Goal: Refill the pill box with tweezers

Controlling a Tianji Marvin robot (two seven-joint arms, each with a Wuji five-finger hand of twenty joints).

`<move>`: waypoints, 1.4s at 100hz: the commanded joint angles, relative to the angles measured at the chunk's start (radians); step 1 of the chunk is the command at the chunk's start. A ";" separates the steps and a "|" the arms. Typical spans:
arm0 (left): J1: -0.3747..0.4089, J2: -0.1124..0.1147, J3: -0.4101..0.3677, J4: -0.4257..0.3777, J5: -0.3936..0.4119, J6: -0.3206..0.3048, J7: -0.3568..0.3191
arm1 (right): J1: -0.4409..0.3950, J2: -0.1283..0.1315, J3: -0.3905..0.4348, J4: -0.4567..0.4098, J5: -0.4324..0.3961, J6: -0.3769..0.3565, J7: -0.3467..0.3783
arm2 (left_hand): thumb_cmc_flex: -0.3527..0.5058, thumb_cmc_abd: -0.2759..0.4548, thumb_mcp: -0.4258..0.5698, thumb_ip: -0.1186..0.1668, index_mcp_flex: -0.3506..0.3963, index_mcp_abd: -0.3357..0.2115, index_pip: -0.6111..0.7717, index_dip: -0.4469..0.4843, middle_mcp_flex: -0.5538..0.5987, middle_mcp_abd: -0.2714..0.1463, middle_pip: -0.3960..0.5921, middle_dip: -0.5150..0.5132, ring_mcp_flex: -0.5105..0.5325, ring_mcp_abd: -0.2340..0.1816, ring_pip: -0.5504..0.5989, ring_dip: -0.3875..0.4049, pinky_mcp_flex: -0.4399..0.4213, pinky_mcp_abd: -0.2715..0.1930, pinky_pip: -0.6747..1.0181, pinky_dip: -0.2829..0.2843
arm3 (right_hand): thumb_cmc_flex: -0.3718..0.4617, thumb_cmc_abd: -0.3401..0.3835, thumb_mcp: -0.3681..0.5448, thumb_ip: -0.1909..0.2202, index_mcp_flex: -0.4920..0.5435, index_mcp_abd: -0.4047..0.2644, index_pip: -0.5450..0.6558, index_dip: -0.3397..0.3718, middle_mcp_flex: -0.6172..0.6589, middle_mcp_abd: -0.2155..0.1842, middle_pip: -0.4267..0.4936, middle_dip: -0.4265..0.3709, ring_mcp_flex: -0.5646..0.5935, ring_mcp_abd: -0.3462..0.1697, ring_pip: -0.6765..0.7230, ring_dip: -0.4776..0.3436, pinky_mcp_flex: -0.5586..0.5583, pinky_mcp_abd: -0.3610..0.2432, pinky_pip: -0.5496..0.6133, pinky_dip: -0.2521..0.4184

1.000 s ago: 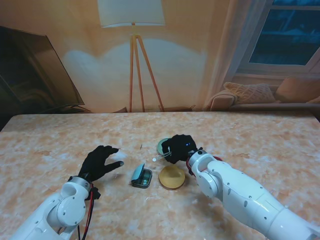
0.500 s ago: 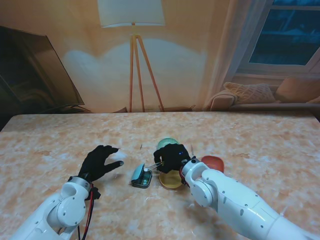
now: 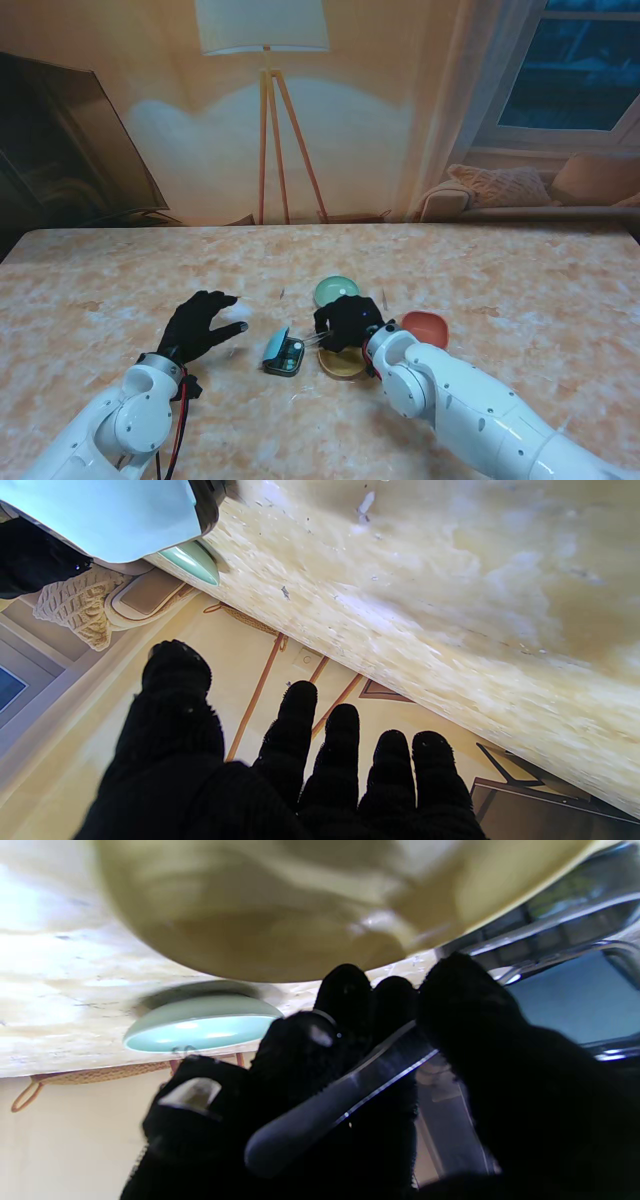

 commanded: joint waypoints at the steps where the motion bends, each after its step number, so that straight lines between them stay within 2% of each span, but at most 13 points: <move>1: 0.006 -0.003 -0.001 -0.003 -0.002 0.001 -0.012 | 0.001 -0.012 -0.002 0.007 0.005 0.004 0.011 | -0.014 0.032 -0.017 0.024 0.020 -0.007 0.000 -0.014 0.013 -0.023 0.004 0.009 -0.001 -0.024 0.013 -0.008 -0.001 -0.037 0.003 -0.001 | 0.045 0.044 0.032 0.022 0.039 -0.095 0.064 0.020 0.005 0.118 0.004 0.008 -0.014 -0.124 0.025 -0.001 0.008 -0.113 0.032 -0.007; 23: 0.009 -0.005 -0.001 -0.005 -0.006 0.009 -0.011 | 0.005 -0.017 -0.005 0.015 0.016 0.005 0.008 | -0.003 0.039 -0.015 0.024 0.024 -0.008 0.003 -0.014 0.017 -0.023 0.007 0.010 0.001 -0.026 0.016 -0.007 -0.002 -0.039 0.008 0.002 | 0.037 0.022 0.029 0.022 0.012 -0.089 0.049 0.015 -0.013 0.107 -0.020 0.000 -0.037 -0.115 0.012 -0.003 -0.020 -0.103 0.017 -0.009; 54: 0.007 -0.009 0.002 0.000 -0.012 0.010 0.006 | 0.013 -0.014 -0.008 0.011 0.026 0.009 0.041 | 0.017 0.047 -0.015 0.024 0.036 -0.011 0.010 -0.014 0.026 -0.027 0.016 0.015 0.007 -0.027 0.026 -0.005 0.001 -0.042 0.020 0.008 | 0.004 -0.002 0.032 0.011 -0.032 -0.069 0.026 0.022 -0.056 0.112 -0.051 0.008 -0.081 -0.096 -0.008 -0.002 -0.069 -0.078 -0.013 -0.008; 80: 0.009 -0.009 0.000 -0.001 -0.011 0.013 0.008 | 0.022 -0.021 -0.013 0.022 0.029 0.012 0.026 | 0.020 0.044 -0.020 0.023 0.037 -0.010 0.014 -0.016 0.028 -0.028 0.017 0.017 0.007 -0.028 0.030 -0.006 -0.001 -0.042 0.026 0.010 | 0.009 -0.001 0.034 0.010 -0.029 -0.067 0.024 0.027 -0.052 0.109 -0.051 0.017 -0.081 -0.099 -0.004 0.002 -0.068 -0.080 -0.013 -0.003; 120: 0.008 -0.007 -0.004 -0.004 -0.005 0.009 0.003 | 0.035 0.006 0.031 -0.008 -0.022 0.043 0.059 | 0.016 0.040 -0.021 0.023 0.035 -0.009 0.014 -0.018 0.025 -0.029 0.016 0.016 0.004 -0.028 0.028 -0.007 -0.003 -0.042 0.022 0.008 | 0.013 0.003 0.034 0.012 -0.025 -0.070 0.025 0.025 -0.048 0.106 -0.053 0.019 -0.078 -0.104 -0.004 0.005 -0.068 -0.084 -0.012 0.002; 140: 0.006 -0.006 -0.007 -0.002 -0.003 0.007 0.001 | 0.051 0.014 0.047 0.005 -0.044 0.066 0.062 | 0.016 0.038 -0.020 0.023 0.035 -0.009 0.014 -0.019 0.024 -0.029 0.015 0.016 0.004 -0.029 0.027 -0.008 -0.003 -0.042 0.021 0.007 | 0.012 0.007 0.030 0.012 -0.027 -0.072 0.025 0.025 -0.050 0.106 -0.054 0.019 -0.079 -0.104 -0.005 0.006 -0.069 -0.087 -0.016 0.003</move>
